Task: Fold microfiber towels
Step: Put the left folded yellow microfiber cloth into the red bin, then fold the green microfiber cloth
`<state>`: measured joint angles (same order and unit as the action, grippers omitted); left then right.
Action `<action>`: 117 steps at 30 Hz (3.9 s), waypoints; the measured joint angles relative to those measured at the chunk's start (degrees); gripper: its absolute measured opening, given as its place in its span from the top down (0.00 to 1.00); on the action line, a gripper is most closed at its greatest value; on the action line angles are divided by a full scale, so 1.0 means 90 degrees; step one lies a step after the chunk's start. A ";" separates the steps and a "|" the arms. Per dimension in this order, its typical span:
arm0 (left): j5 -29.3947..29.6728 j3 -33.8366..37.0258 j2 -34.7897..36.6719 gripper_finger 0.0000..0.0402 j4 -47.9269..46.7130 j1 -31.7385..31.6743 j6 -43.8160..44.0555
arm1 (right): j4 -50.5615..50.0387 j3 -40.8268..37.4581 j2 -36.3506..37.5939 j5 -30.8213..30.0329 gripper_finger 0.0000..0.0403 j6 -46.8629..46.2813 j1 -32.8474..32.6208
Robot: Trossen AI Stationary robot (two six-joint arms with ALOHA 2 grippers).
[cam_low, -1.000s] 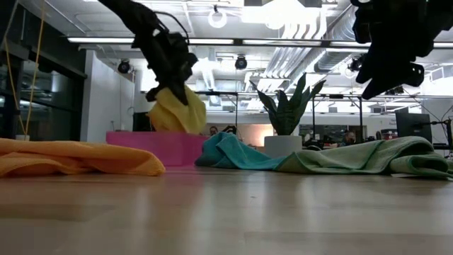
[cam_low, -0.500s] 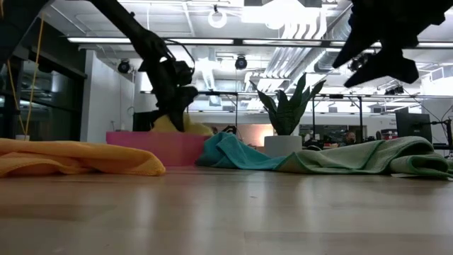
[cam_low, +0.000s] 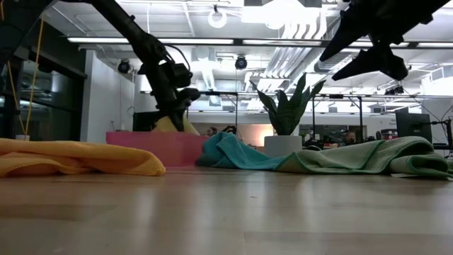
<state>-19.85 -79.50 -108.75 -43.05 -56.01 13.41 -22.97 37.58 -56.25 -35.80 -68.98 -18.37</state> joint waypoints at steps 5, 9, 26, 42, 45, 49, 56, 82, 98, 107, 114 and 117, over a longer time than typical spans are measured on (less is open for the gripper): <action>0.0098 0.0000 -0.0003 1.00 0.0099 0.0118 0.0127 | 0.0001 0.0000 0.0000 0.0205 0.48 0.0306 0.0259; 0.0532 0.0000 -0.0012 1.00 0.0148 0.0094 0.0233 | -0.0002 0.0000 0.0000 0.0342 0.48 0.0380 0.0401; 0.0919 -0.0026 0.0157 0.67 0.0050 -0.0053 -0.0208 | -0.0002 0.0000 0.0000 0.0531 0.48 0.0505 0.0461; 0.1226 -0.1239 0.0509 0.61 -0.0733 -0.0207 -0.1083 | 0.0001 0.0000 0.0000 0.0533 0.48 0.0550 0.0461; 0.1274 -0.0806 0.0505 0.78 -0.0671 -0.0013 -0.1177 | 0.0001 0.0000 0.0000 0.0533 0.48 0.0552 0.0461; 0.0420 0.0159 0.0761 0.97 0.0157 0.0401 -0.1233 | 0.0001 0.0000 0.0000 0.0497 0.48 0.0552 0.0459; -0.0247 0.1866 0.2668 0.99 0.3257 0.1735 -0.0692 | 0.0018 0.0000 0.0000 0.0183 0.48 0.0552 0.0461; 0.1832 0.4913 0.5842 1.00 0.7880 0.4836 0.1506 | 0.1110 0.0091 -0.0867 0.3086 0.48 0.4019 0.1256; 0.1252 0.4908 0.6237 1.00 0.6830 0.5032 0.0421 | 0.1602 0.0926 -0.4141 0.3023 0.48 0.3427 0.1248; 0.0844 0.4908 0.6234 1.00 0.6756 0.5032 0.0606 | 0.0736 0.1982 -0.5213 0.2635 0.54 0.3522 0.1251; 0.0948 0.4908 0.6232 1.00 0.6759 0.5032 0.0605 | -0.0445 0.2298 -0.5119 0.2565 0.85 0.4124 0.1253; 0.0951 0.4908 0.6232 1.00 0.6770 0.5029 0.0605 | -0.0465 0.1973 -0.4850 0.2889 0.97 0.4166 0.1253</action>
<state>-11.29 -35.33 -52.66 17.88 -10.74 18.85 -27.15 55.34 -99.90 -9.80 -31.49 -7.09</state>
